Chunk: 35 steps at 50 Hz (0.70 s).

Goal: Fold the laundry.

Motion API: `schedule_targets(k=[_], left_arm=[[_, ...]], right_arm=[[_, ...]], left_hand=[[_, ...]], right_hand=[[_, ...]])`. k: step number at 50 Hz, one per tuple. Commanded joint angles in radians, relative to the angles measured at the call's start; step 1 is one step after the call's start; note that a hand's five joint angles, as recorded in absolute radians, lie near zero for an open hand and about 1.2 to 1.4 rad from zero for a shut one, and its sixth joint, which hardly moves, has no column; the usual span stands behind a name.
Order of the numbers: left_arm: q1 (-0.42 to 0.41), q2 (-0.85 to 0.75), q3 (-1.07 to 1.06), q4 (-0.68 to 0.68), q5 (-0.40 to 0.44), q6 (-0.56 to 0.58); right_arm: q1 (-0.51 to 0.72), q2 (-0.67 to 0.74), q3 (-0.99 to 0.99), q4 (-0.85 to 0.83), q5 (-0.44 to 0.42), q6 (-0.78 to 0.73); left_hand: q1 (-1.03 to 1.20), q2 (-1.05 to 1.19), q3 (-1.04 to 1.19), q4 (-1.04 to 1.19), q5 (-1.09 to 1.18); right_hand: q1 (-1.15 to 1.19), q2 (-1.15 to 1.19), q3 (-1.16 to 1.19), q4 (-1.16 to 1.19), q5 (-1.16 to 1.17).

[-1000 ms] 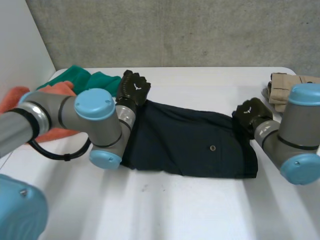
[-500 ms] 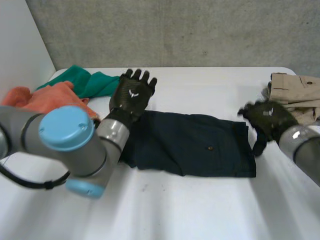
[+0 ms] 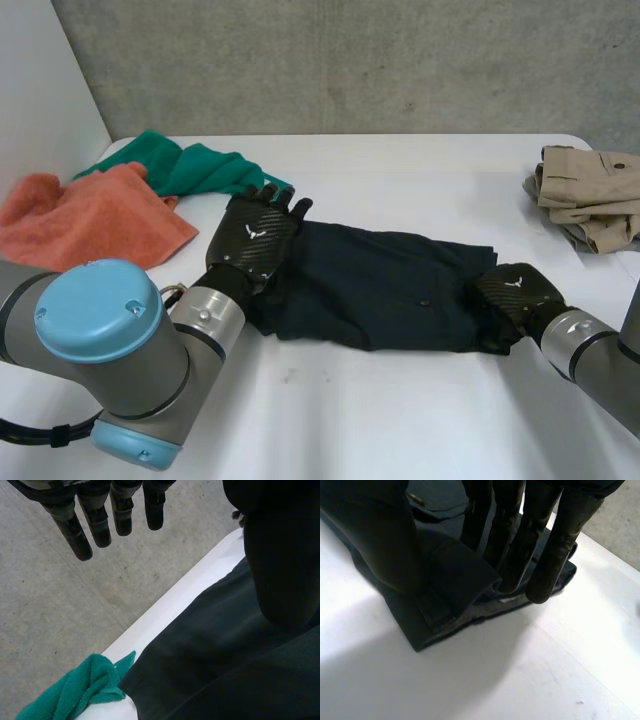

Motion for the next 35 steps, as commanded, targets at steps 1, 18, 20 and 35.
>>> schedule_targets(k=[1,18,20,35], left_arm=[[0.001,0.009,-0.006,-0.001,-0.001,0.001],[0.015,0.089,-0.053,-0.038,-0.001,-0.005],[0.02,0.089,-0.055,-0.038,-0.001,-0.007],[0.133,0.148,-0.063,-0.1,-0.067,-0.14]], right_arm=[[-0.068,-0.094,0.019,0.011,0.013,-0.051],[-0.14,-0.268,-0.071,0.166,-0.042,-0.445],[-0.037,-0.259,-0.112,0.137,-0.085,-0.479],[0.498,0.181,-0.352,-0.04,-0.292,-0.648]], left_hand=[[-0.016,-0.03,-0.036,-0.028,-0.048],[-0.016,-0.03,-0.036,-0.028,-0.048],[-0.016,-0.03,-0.036,-0.028,-0.048],[-0.016,-0.03,-0.036,-0.028,-0.048]], right_hand=[[0.639,0.275,0.25,0.228,0.348],[0.639,0.275,0.25,0.228,0.348],[0.639,0.275,0.25,0.228,0.348],[0.639,0.275,0.25,0.228,0.348]])
